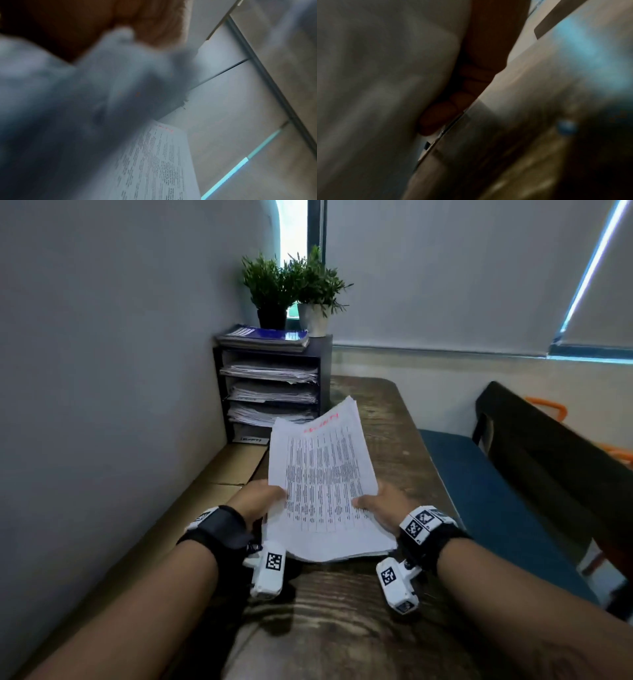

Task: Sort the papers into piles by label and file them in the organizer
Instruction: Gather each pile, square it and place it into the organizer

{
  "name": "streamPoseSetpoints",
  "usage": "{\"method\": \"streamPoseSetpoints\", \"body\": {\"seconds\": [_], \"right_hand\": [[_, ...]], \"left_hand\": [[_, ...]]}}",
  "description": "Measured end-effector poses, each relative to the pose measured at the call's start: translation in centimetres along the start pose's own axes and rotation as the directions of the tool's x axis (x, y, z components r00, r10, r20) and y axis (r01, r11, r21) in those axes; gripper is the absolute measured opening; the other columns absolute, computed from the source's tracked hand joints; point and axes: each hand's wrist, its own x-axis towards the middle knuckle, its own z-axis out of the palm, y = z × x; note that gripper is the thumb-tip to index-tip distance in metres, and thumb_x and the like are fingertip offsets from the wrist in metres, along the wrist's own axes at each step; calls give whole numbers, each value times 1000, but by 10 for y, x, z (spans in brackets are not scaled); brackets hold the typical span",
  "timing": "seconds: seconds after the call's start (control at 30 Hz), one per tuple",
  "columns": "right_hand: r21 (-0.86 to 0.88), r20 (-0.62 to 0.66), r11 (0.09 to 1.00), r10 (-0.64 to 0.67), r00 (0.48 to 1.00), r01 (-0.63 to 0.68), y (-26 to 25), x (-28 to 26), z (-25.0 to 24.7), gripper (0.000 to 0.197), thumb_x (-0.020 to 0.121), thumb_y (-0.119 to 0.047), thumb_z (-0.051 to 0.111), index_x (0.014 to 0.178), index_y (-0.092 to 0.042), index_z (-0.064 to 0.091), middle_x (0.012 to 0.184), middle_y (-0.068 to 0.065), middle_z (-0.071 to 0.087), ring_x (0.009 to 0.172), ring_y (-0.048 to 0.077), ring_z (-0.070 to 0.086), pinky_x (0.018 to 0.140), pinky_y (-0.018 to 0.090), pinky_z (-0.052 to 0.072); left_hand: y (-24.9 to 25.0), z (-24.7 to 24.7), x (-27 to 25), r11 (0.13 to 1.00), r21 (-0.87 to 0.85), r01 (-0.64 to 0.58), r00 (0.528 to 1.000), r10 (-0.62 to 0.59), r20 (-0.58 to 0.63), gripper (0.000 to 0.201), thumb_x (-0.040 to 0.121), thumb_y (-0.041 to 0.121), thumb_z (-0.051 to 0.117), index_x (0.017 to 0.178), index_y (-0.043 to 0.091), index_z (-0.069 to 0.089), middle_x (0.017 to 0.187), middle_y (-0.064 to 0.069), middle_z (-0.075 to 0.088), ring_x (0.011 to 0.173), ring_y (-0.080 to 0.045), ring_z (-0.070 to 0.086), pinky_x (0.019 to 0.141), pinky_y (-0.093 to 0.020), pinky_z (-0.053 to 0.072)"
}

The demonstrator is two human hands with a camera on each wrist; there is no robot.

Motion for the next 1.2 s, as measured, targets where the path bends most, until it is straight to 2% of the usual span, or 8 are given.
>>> {"method": "streamPoseSetpoints", "body": {"seconds": [0.07, 0.17, 0.3, 0.43, 0.67, 0.77, 1.0, 1.2], "right_hand": [[-18, 14, 998, 52, 999, -52, 1, 4, 15, 24, 88, -1, 68, 110, -8, 69, 104, 3, 70, 86, 17, 65, 69, 11, 52], [-46, 58, 992, 123, 991, -121, 5, 18, 35, 22, 74, -24, 79, 94, -15, 76, 107, 6, 75, 96, 27, 71, 97, 37, 54], [-86, 89, 978, 197, 976, -189, 25, 58, 54, 83, 51, -63, 83, 110, -6, 73, 107, 12, 76, 95, 26, 71, 91, 35, 53], [-104, 112, 981, 175, 978, -164, -9, 48, 72, 35, 92, -31, 66, 105, 2, 66, 112, 17, 72, 100, 33, 68, 76, 31, 46], [-35, 38, 987, 160, 986, -159, -20, 75, 88, 29, 98, -11, 58, 124, 2, 59, 120, 17, 67, 86, 19, 59, 50, 12, 41], [-67, -16, 983, 167, 986, -168, -21, 85, 87, 29, 98, -10, 57, 124, 3, 59, 112, 14, 66, 69, 11, 54, 41, 7, 36], [-111, -36, 978, 177, 984, -179, -23, 104, 90, 29, 100, -18, 56, 124, -3, 62, 124, 13, 67, 93, 19, 59, 64, 21, 43], [-227, 17, 954, 205, 979, -196, -30, 103, 81, 21, 100, -26, 53, 96, -8, 62, 95, 11, 64, 71, 21, 58, 55, 23, 44]], "left_hand": [[-12, -8, 1, 996, 71, 52, 998, -50, -32, 8, 87, 2, 62, 88, 4, 70, 102, -19, 75, 97, -38, 71, 90, -51, 55], [-26, -17, 1, 991, 108, 84, 992, -74, -100, 10, 89, -5, 58, 94, -2, 66, 96, -18, 70, 80, -32, 65, 66, -36, 50], [-37, -41, 8, 987, 118, 112, 970, -83, -227, 18, 87, -5, 57, 101, -9, 68, 96, -21, 68, 83, -32, 61, 69, -32, 41], [-38, -72, 18, 993, 53, 109, 953, -89, -289, 14, 86, -7, 52, 90, -3, 65, 72, -11, 61, 67, -25, 54, 56, -26, 38], [-36, -102, 37, 970, -159, 184, 941, -221, -256, 23, 74, 18, 74, 90, 6, 63, 80, -6, 58, 63, -19, 51, 67, -28, 46], [-35, -103, 37, 870, -436, 230, 941, -313, -129, 31, 87, 33, 62, 98, 4, 62, 71, -7, 62, 44, -20, 53, 45, -23, 46], [-38, -49, 34, 690, -724, 8, 970, -183, -163, 29, 97, 45, 56, 112, 22, 66, 96, -1, 77, 74, -20, 75, 58, -33, 60], [-35, -3, 48, 713, -702, -5, 961, -191, -201, 18, 100, 4, 45, 106, 14, 59, 97, -9, 71, 74, -27, 70, 51, -33, 60]]}}
